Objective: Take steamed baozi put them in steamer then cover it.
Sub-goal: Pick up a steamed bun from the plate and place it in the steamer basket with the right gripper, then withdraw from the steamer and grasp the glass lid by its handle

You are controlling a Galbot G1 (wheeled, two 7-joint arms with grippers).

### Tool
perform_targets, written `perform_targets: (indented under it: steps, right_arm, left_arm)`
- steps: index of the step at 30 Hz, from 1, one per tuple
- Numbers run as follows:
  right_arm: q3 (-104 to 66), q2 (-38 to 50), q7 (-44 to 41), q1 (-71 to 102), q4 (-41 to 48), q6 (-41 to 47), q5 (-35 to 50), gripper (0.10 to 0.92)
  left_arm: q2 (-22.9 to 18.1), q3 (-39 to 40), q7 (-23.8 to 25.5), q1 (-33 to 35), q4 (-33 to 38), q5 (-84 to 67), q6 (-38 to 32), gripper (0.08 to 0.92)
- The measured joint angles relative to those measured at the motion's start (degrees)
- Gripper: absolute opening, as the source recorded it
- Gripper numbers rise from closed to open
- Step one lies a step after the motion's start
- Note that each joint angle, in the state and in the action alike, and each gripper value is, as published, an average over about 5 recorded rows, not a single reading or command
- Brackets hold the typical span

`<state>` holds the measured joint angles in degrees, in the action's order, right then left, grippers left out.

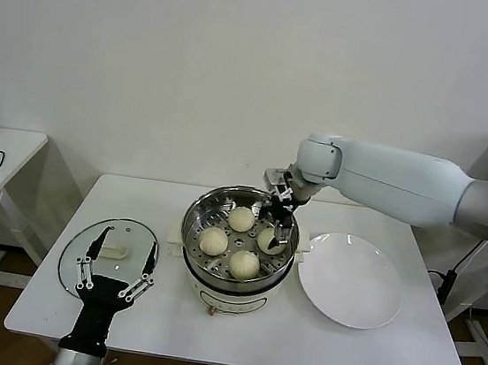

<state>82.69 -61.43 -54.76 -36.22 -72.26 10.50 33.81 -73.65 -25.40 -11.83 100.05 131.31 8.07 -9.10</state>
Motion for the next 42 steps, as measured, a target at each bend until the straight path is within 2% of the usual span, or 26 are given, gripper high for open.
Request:
perform_targets:
  steps: [5,10,16,21,32,42]
  right_arm:
    - [-6.5,5.5,9.5,2.4,-4.4,-4.2,0.3,0.823]
    - [-16.2,10.9,26.2,9.2,-7.9,-9.3,-0.7,0.823]
    - [-34.3,14.5,46.0,25.8,-10.1,-16.7,-4.0,0.823]
    - [-51.6,14.2,56.3,43.0,-11.5,-22.8,-6.2,0.823]
    - [-85.3,6.5,64.9,76.3,-14.0,-31.5,-10.1,0.823]
    - [-101.6,-0.4,66.5,95.0,-15.7,-35.6,-12.2,0.823]
  left_arm:
    - [0.1,-0.1,-0.2,-0.6,-0.7,1.6,-0.2,0.823]
    - [0.1,-0.8,-0.9,-1.7,-2.2,5.4,-0.9,0.823]
    - [0.5,-2.0,-1.5,-3.3,-4.9,11.9,-1.5,0.823]
    - [1.1,-3.1,-1.9,-5.0,-7.7,17.9,-2.6,0.823]
    - [2.7,-6.4,-3.1,-8.9,-17.1,34.1,-4.1,0.823]
    - [3.9,-9.8,-5.6,-12.6,-29.5,52.0,-3.0,0.823]
